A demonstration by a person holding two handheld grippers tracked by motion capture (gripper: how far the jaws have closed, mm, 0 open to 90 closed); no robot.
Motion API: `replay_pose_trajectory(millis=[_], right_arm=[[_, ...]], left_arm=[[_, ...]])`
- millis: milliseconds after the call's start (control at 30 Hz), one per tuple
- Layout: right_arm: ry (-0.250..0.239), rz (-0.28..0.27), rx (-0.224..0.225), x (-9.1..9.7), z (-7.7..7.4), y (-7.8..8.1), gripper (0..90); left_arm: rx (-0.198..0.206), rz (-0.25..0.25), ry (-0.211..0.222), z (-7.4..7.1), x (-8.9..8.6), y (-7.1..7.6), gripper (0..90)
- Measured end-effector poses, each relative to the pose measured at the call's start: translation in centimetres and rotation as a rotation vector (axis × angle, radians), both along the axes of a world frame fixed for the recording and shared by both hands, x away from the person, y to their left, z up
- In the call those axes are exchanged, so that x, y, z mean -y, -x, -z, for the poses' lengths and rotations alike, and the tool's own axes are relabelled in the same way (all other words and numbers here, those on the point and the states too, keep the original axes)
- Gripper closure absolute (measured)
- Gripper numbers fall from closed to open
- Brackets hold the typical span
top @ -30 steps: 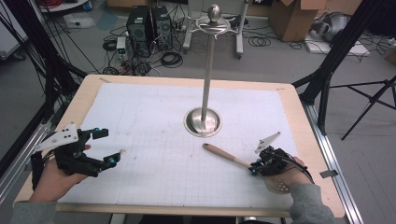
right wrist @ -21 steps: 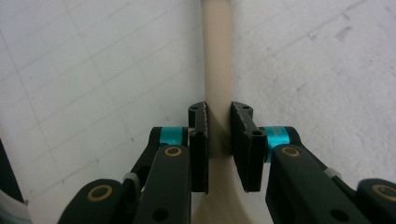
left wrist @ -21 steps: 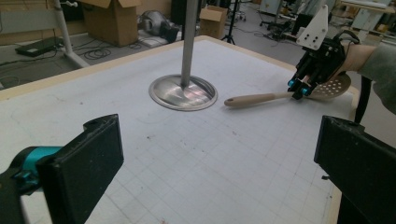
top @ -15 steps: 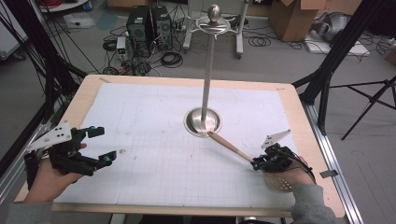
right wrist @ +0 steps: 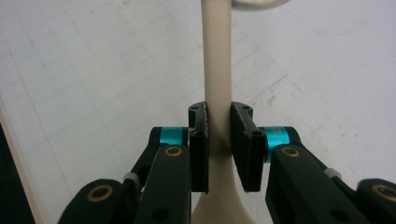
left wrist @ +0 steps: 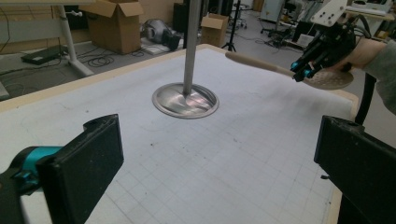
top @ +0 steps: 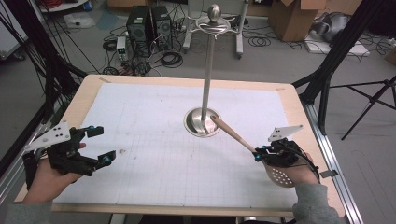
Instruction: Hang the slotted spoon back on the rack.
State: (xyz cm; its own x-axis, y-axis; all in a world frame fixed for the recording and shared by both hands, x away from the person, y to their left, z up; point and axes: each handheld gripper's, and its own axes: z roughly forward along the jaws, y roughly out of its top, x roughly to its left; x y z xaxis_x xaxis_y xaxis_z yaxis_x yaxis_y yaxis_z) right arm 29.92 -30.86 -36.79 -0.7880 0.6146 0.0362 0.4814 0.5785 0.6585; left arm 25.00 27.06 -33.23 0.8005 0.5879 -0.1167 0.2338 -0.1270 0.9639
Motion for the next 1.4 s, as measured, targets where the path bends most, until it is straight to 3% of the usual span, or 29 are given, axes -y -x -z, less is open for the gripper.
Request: replay_pose_trajectory(millis=[267, 733, 933, 1167, 1400], right_arm=[[-0.055, 0.041, 0.082, 0.2, -1.7, 0.6, 77.8], [-0.148, 0.023, 0.114, 1.1, -3.4, 0.7, 77.8], [-0.183, 0.008, 0.133, 1.8, -4.9, 0.4, 77.8], [-0.188, -0.012, 0.162, 1.9, -7.3, 0.0, 77.8], [-0.217, -0.009, 0.175, 2.1, -8.6, -0.4, 77.8]], left_arm=[[0.003, 0.001, 0.013, -0.3, -0.2, 0.1, 1.7], [0.011, 0.012, 0.033, -0.7, -0.1, 0.4, 1.8], [0.006, 0.012, 0.032, -0.6, 0.0, 0.4, 1.7], [0.002, 0.013, 0.029, -0.5, 0.1, 0.3, 1.8], [-0.001, 0.007, 0.029, -0.4, -0.1, 0.3, 1.8]])
